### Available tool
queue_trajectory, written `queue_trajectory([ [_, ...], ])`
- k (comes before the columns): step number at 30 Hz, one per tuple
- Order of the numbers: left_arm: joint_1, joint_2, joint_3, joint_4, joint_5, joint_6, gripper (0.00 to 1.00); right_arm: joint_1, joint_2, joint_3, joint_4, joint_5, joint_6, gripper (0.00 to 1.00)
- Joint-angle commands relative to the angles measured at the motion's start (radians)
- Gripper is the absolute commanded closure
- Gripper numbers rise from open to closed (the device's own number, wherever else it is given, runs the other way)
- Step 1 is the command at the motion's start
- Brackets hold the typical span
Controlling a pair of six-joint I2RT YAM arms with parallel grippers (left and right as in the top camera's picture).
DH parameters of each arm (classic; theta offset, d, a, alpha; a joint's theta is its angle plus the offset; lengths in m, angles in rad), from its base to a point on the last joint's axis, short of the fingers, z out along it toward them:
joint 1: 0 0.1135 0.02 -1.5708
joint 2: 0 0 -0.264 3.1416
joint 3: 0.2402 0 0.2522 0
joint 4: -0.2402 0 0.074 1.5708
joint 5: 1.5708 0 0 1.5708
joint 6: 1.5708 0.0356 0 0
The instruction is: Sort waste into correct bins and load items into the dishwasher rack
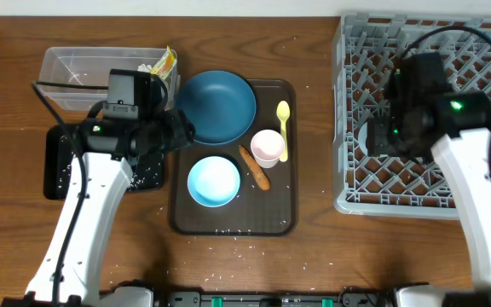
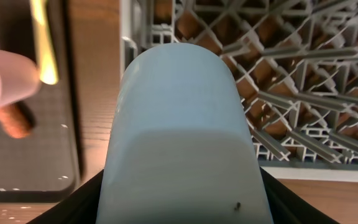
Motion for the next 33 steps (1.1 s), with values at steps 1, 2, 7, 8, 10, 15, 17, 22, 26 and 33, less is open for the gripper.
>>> queue_trajectory([
  [1, -0.002, 0.027, -0.016, -0.001, -0.023, 0.013, 0.57, 0.005, 0.068, 0.005, -0.004, 0.009, 0.012, 0.41],
  [2, -0.002, 0.034, -0.016, 0.0, -0.023, 0.013, 0.57, 0.005, 0.087, 0.005, -0.004, 0.006, 0.012, 0.41],
  [7, -0.006, 0.053, -0.016, 0.008, -0.024, 0.03, 0.57, 0.005, 0.184, 0.005, -0.003, 0.006, 0.013, 0.35],
  [8, -0.01, 0.053, -0.016, 0.008, -0.024, 0.045, 0.57, 0.005, 0.198, 0.005, -0.003, 0.004, 0.013, 0.33],
  [10, -0.024, 0.055, -0.016, 0.013, -0.024, 0.057, 0.57, 0.005, 0.227, 0.005, 0.0, -0.009, 0.013, 0.26],
  [15, -0.1, 0.061, -0.016, 0.067, -0.024, 0.11, 0.48, 0.0, 0.25, 0.007, 0.01, -0.02, 0.013, 0.01],
  [17, -0.143, 0.073, -0.016, 0.105, -0.025, 0.133, 0.45, 0.0, 0.241, 0.022, 0.006, -0.021, 0.013, 0.01],
  [22, -0.243, 0.158, -0.016, 0.208, -0.093, 0.143, 0.41, 0.0, 0.195, 0.1, -0.021, -0.02, 0.012, 0.01],
  [26, -0.294, 0.265, -0.015, 0.284, -0.106, 0.14, 0.39, 0.0, 0.132, 0.126, -0.013, -0.02, -0.002, 0.01],
  [33, -0.352, 0.385, -0.015, 0.335, -0.073, 0.121, 0.41, 0.0, 0.086, 0.126, -0.008, -0.02, -0.006, 0.01],
])
